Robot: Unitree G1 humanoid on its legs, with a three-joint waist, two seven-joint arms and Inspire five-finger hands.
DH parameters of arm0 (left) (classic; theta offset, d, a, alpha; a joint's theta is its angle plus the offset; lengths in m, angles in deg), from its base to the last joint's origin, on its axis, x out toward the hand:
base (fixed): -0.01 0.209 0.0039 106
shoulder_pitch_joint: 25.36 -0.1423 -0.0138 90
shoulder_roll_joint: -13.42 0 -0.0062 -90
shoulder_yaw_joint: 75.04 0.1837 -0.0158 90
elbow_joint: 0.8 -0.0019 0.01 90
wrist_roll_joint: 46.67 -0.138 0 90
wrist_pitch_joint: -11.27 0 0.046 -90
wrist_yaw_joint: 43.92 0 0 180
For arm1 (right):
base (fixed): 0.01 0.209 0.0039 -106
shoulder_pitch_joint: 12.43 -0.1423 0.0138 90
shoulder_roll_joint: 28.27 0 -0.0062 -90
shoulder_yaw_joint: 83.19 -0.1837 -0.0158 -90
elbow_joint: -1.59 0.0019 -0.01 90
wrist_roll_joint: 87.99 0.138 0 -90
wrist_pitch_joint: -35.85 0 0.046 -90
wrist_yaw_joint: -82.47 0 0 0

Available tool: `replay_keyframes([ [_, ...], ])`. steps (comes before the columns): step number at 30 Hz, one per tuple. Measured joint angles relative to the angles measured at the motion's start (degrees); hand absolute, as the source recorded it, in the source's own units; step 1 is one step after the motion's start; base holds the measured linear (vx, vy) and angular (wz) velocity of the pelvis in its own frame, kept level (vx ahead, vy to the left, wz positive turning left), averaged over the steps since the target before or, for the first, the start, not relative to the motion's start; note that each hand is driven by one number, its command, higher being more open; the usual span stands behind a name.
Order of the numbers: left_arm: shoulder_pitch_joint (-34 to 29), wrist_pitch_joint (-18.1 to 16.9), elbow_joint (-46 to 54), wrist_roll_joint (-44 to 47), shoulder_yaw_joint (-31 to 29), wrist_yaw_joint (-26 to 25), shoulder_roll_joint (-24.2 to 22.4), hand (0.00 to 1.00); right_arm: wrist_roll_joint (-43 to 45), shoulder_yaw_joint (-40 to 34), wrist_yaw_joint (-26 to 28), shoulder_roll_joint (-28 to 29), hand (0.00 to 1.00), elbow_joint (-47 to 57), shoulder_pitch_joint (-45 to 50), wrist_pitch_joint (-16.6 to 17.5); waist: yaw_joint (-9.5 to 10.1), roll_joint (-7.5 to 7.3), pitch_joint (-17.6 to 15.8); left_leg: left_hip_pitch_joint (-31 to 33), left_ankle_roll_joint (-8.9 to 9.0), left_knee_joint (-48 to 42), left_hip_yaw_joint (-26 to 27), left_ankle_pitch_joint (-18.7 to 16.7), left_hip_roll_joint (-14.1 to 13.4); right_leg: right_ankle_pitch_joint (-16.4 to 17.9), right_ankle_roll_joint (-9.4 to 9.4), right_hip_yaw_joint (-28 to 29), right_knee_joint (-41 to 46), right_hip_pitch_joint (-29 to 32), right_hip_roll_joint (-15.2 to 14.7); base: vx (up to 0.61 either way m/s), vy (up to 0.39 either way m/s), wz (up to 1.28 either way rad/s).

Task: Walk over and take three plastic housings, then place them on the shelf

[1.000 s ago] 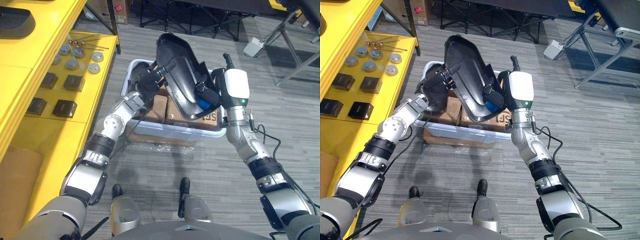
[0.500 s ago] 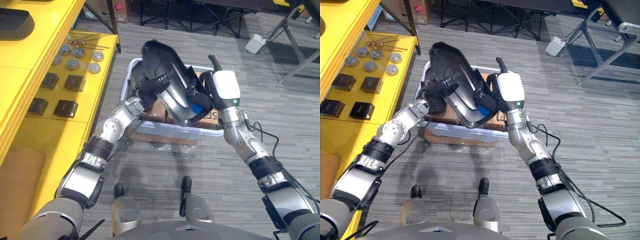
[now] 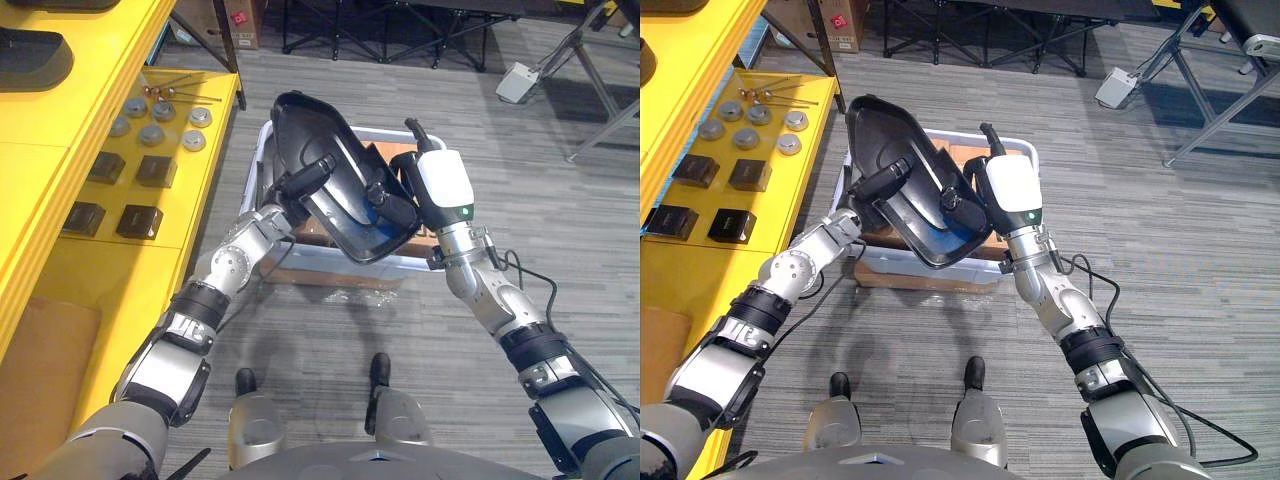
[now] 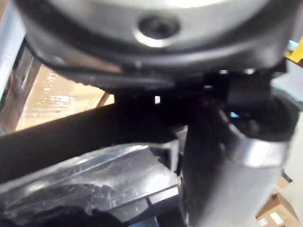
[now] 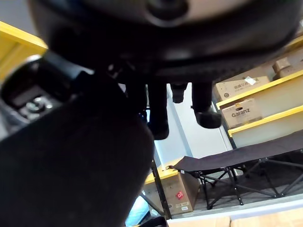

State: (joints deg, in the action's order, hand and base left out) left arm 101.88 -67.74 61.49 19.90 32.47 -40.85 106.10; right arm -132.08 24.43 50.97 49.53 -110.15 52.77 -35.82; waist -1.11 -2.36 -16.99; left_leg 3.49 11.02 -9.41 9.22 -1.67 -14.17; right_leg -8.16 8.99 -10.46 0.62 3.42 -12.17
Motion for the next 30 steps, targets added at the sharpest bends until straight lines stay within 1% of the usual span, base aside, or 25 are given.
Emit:
replay_keyframes([
  [1, -0.2, -0.3, 0.0, -0.2, 0.0, 0.0, -0.3, 0.0, 0.0, -0.1, -0.1, 0.0, 0.0, 0.1, 0.2, 0.0, -0.16, 0.23, 0.1, -0.1, 0.0, 0.1, 0.0, 0.0, 0.0, 0.0, 0.0, 0.0, 0.0, 0.0, 0.0, 0.0, 0.0, 0.0],
  [2, -0.5, -0.7, 0.0, -0.4, 0.0, 0.1, -0.5, 0.0, 0.0, -0.1, -0.2, 0.0, 1.0, 0.2, 0.5, 0.0, -0.33, 0.4, 0.2, -0.1, 0.0, 0.2, 0.1, 0.0, 0.0, 0.0, 0.0, 0.0, 0.0, 0.0, 0.0, 0.0, 0.0, 0.0],
  [3, -0.8, -0.9, 0.1, -0.6, 0.0, 0.1, -0.6, 0.0, 0.0, -0.1, -0.3, 0.0, 1.0, 0.2, 0.6, 0.0, -0.4, 0.53, 0.3, -0.2, 0.01, 0.4, 0.1, 0.1, 0.0, 0.0, 0.0, 0.0, 0.0, 0.0, 0.0, 0.0, 0.0, 0.0],
  [6, -2.0, -2.9, 0.1, -2.0, 0.0, 0.1, -1.3, 0.0, 0.6, -0.1, -1.1, 0.2, 1.0, 0.2, 2.5, 1.4, -0.46, 0.88, 0.5, -0.7, 0.0, 0.9, 0.5, 0.2, 0.1, 0.0, 0.01, 0.2, 0.0, 0.0, 0.0, 0.0, 0.001, -0.05],
  [8, -3.4, -5.6, 1.4, -4.0, -1.0, 0.0, -1.9, 0.0, 3.7, -0.8, -1.5, 1.3, 1.0, 0.4, 4.5, 3.7, -0.53, 0.98, 0.5, -1.2, -0.02, 1.2, 0.8, 0.2, 0.1, 0.0, 0.02, 0.4, 0.0, -0.2, 0.0, 0.0, 0.006, -0.05],
  [9, -4.4, -6.3, 2.7, -4.6, -1.7, -0.1, -2.1, 0.0, 4.6, -0.9, -1.5, 1.6, 1.0, 1.4, 5.3, 3.9, -0.55, 1.01, 0.6, -1.4, -0.03, 1.4, 0.9, 0.2, 0.1, 0.0, 0.02, 0.4, -0.1, -0.3, 0.0, 0.01, 0.004, -0.05],
  [10, -8.0, -8.2, 7.0, -6.7, -3.9, -0.6, -3.3, 0.0, 7.3, -1.3, -1.6, 2.8, 1.0, 5.2, 8.3, 4.5, -0.51, 1.38, 0.8, -2.1, -0.01, 2.0, 1.3, 0.3, 0.1, 0.0, 0.03, 0.5, -0.6, -0.6, 0.0, 0.02, 0.003, -0.04],
  [12, -12.1, -10.7, 12.4, -9.8, -6.6, -1.9, -5.3, 0.0, 9.9, -1.9, -1.6, 4.2, 1.0, 9.4, 11.2, 5.2, -0.46, 2.11, 1.4, -2.3, 0.0, 2.4, 1.3, 0.3, 0.2, 0.0, 0.04, 0.4, -0.9, -0.8, 0.0, 0.02, 0.002, -0.01],
  [13, -13.2, -11.6, 13.7, -11.3, -7.3, -2.4, -5.9, 0.0, 10.9, -1.9, -1.6, 4.7, 1.0, 10.3, 11.7, 5.6, -0.41, 2.36, 1.7, -2.3, 0.0, 2.5, 1.3, 0.4, 0.3, 0.0, 0.04, 0.4, -1.0, -0.9, 0.0, 0.03, 0.005, 0.02],
  [14, -15.2, -12.6, 16.3, -14.8, -8.6, -3.9, -6.9, 0.0, 12.7, -2.2, -1.6, 5.7, 1.0, 11.8, 12.7, 6.0, -0.16, 2.87, 2.2, -2.9, 0.07, 2.9, 1.2, 0.5, 0.3, 0.0, 0.04, 0.2, -1.2, -1.4, 0.0, 0.0, 0.0, 0.0],
  [15, -18.2, -13.7, 19.4, -18.2, -9.6, -5.5, -7.8, 0.0, 15.8, -2.4, -1.1, 6.9, 1.0, 13.1, 13.6, 6.2, -0.09, 3.41, 2.8, -4.0, 0.07, 3.8, 1.4, 0.6, 0.4, 0.0, 0.06, 0.1, -1.3, -2.1, 0.0, 0.03, 0.003, 0.0],
  [16, -19.7, -14.2, 21.1, -19.9, -9.9, -6.1, -8.1, 0.0, 18.0, -2.6, -0.6, 7.4, 1.0, 13.9, 14.1, 6.2, 0.0, 3.69, 3.1, -4.4, 0.07, 4.2, 1.5, 0.7, 0.4, 0.1, 0.06, -0.1, -1.4, -2.4, 0.0, 0.0, 0.0, 0.0],
  [18, -25.7, -15.9, 26.7, -26.8, -10.4, -8.0, -9.6, 0.0, 31.6, -4.2, 4.0, 10.4, 1.0, 17.5, 16.9, 6.3, 0.82, 4.34, 5.3, -5.1, 0.1, 5.2, 1.7, 0.9, 0.6, 0.1, 0.07, -0.4, -1.8, -2.7, -0.1, 0.0, 0.0, 0.0],
  [19, -26.9, -16.0, 27.7, -28.2, -10.5, -8.5, -9.9, 0.0, 34.9, -4.8, 5.2, 11.2, 1.0, 18.6, 17.6, 6.3, 1.04, 4.39, 5.7, -5.1, 0.1, 5.3, 1.7, 1.0, 0.6, 0.1, 0.08, -0.5, -1.9, -2.8, -0.1, 0.0, 0.0, 0.0],
  [21, -31.1, -16.2, 30.8, -33.5, -11.1, -10.6, -10.0, 0.0, 49.9, -6.3, 12.5, 13.6, 1.0, 24.0, 20.0, 6.3, 1.13, 4.38, 6.2, -6.4, 0.13, 5.9, 1.6, 1.2, 0.6, 0.1, 0.09, -0.8, -2.2, -4.1, -0.1, -0.01, 0.0, 0.04],
  [22, -32.2, -16.2, 31.3, -34.3, -11.4, -11.0, -10.1, 0.0, 53.2, -6.5, 14.3, 14.0, 1.0, 25.7, 20.8, 6.3, 1.1, 4.33, 6.4, -6.7, 0.14, 6.1, 1.6, 1.2, 0.7, 0.1, 0.09, -0.8, -2.3, -4.4, -0.1, 0.0, 0.0, 0.0],
  [23, -34.7, -16.3, 32.4, -37.0, -12.3, -12.0, -10.5, 0.0, 58.7, -6.8, 17.7, 15.0, 1.0, 29.1, 22.3, 6.4, 1.05, 4.09, 7.0, -7.1, 0.16, 6.4, 1.8, 1.2, 0.7, 0.1, 0.09, -0.9, -2.7, -4.7, -0.1, 0.0, 0.0, 0.0],
  [25, -39.4, -16.6, 34.2, -42.1, -13.7, -14.6, -11.9, 0.0, 65.9, -7.3, 23.2, 15.5, 1.0, 34.4, 24.9, 6.5, 0.94, 3.6, 8.2, -7.2, 0.13, 6.7, 1.8, 1.2, 0.7, 0.1, 0.08, -1.0, -2.9, -4.7, 0.0, -0.01, 0.0, -0.02],
  [28, -43.7, -17.7, 35.2, -48.0, -15.0, -16.9, -12.4, 0.0, 72.0, -9.3, 28.4, 15.8, 1.0, 38.2, 28.5, 6.4, 1.05, 2.97, 9.3, -7.8, 0.09, 6.8, 2.0, 1.1, 0.7, 0.1, 0.07, -1.0, -3.5, -5.4, 0.0, -0.01, 0.0, -0.01],
  [30, -46.3, -18.4, 35.7, -49.2, -16.8, -17.2, -12.6, 0.0, 71.5, -11.1, 28.7, 16.3, 1.0, 39.6, 31.6, 6.0, 1.05, 2.73, 10.1, -8.1, 0.13, 7.0, 2.1, 1.0, 0.7, 0.3, -0.08, -1.0, -3.8, -5.7, 0.0, 0.0, 0.0, 0.0],
])
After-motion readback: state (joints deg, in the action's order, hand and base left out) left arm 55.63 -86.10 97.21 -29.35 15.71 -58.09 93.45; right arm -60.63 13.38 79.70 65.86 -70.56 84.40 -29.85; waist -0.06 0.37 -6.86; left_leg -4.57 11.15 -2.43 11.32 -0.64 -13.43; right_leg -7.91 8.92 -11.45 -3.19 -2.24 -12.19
